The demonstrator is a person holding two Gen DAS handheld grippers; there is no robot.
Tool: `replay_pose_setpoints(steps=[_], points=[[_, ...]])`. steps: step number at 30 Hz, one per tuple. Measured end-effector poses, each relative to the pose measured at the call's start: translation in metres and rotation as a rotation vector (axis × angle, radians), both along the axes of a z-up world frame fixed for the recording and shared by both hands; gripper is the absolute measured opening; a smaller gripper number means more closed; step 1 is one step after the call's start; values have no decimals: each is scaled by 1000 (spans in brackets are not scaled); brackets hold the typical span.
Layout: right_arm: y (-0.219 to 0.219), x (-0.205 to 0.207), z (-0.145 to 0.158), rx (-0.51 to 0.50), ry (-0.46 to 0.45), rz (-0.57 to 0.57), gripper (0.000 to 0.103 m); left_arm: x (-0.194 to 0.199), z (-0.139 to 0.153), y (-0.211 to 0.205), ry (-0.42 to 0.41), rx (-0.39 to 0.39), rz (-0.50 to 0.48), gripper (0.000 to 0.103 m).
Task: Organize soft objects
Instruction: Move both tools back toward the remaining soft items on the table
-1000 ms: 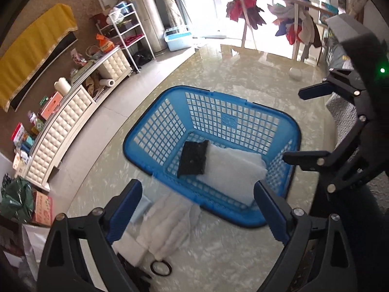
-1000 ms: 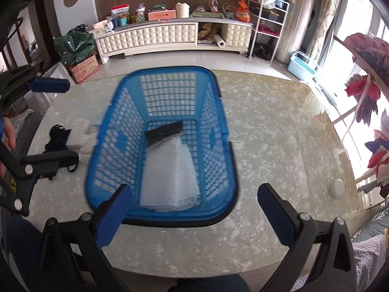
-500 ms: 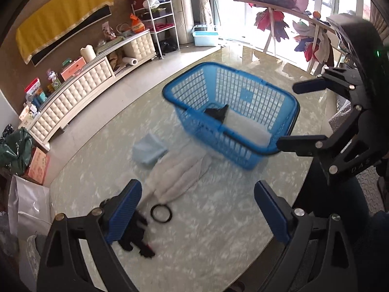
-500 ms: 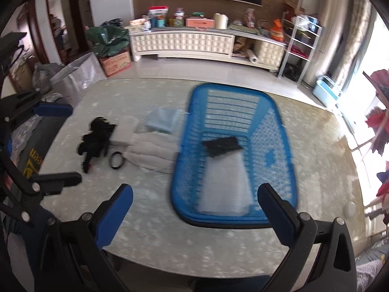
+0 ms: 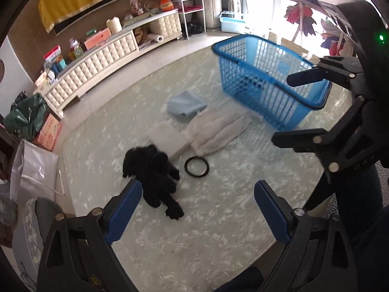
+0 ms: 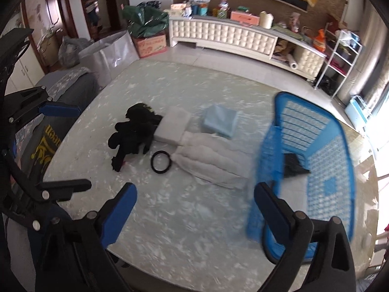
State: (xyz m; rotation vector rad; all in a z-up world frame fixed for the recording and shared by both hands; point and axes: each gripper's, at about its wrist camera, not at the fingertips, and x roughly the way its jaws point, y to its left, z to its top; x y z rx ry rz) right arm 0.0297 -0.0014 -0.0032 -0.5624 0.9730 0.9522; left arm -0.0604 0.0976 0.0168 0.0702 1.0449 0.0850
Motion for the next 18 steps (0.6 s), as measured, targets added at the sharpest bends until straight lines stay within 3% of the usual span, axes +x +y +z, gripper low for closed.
replay_pose_setpoints(steps=[8,18], points=[[40,-3,-35,-51,38,49,93,-9,-35,35,42,-48,61,93],[68,18,-77,-137,45,-5,92,1,-80,82,88,-118,150,93]])
